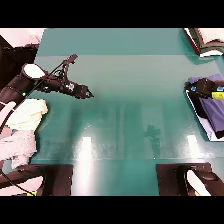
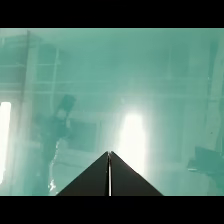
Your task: Fold the shirts.
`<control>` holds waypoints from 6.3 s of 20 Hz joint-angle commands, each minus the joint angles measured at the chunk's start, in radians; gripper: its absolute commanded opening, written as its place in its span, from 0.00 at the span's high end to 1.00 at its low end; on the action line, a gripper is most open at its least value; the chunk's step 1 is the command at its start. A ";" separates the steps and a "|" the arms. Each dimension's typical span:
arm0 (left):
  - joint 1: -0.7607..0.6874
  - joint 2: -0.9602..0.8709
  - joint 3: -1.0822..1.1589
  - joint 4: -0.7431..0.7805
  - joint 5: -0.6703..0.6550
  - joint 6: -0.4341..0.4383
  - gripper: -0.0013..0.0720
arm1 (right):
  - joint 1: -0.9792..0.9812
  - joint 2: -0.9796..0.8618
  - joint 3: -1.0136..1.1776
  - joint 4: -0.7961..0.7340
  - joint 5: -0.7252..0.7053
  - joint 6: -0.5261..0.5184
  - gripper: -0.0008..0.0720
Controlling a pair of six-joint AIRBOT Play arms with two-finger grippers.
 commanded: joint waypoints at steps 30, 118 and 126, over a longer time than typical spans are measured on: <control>0.361 0.297 -0.117 0.900 -0.104 -0.325 0.08 | 0.001 0.001 0.001 0.000 0.056 0.000 0.96; -0.171 0.357 0.029 0.629 -0.289 -0.323 0.95 | 0.293 -0.748 -0.055 0.315 -0.246 -0.435 0.35; -0.171 0.357 0.029 0.630 -0.286 -0.323 0.95 | 0.295 -0.754 -0.055 0.314 -0.293 -0.446 0.37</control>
